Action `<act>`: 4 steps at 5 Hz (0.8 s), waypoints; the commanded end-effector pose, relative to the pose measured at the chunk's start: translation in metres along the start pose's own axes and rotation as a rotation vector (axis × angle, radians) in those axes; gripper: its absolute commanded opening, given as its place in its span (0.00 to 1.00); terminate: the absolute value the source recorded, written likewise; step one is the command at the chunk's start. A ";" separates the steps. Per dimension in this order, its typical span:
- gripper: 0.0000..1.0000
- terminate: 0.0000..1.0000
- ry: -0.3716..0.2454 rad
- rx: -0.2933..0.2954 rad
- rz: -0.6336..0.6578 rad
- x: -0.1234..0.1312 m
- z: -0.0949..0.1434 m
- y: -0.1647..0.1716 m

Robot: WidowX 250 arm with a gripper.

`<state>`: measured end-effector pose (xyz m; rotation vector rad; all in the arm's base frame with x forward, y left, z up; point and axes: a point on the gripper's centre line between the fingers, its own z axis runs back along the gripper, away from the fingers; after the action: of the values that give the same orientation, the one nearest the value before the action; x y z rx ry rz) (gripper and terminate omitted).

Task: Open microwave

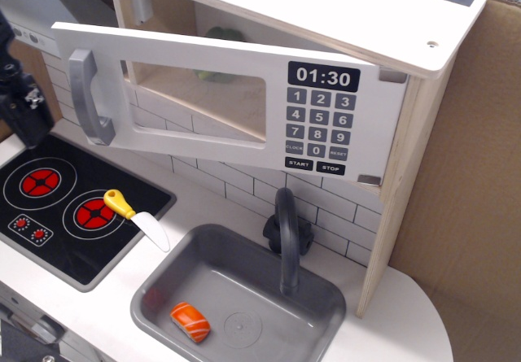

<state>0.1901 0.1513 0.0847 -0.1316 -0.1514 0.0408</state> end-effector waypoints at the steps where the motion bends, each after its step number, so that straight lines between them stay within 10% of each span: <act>1: 1.00 0.00 -0.050 0.097 0.090 0.019 0.031 0.031; 4: 1.00 0.00 -0.144 0.343 0.472 0.083 0.011 0.069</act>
<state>0.2685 0.2195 0.0739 0.1560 -0.2011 0.5528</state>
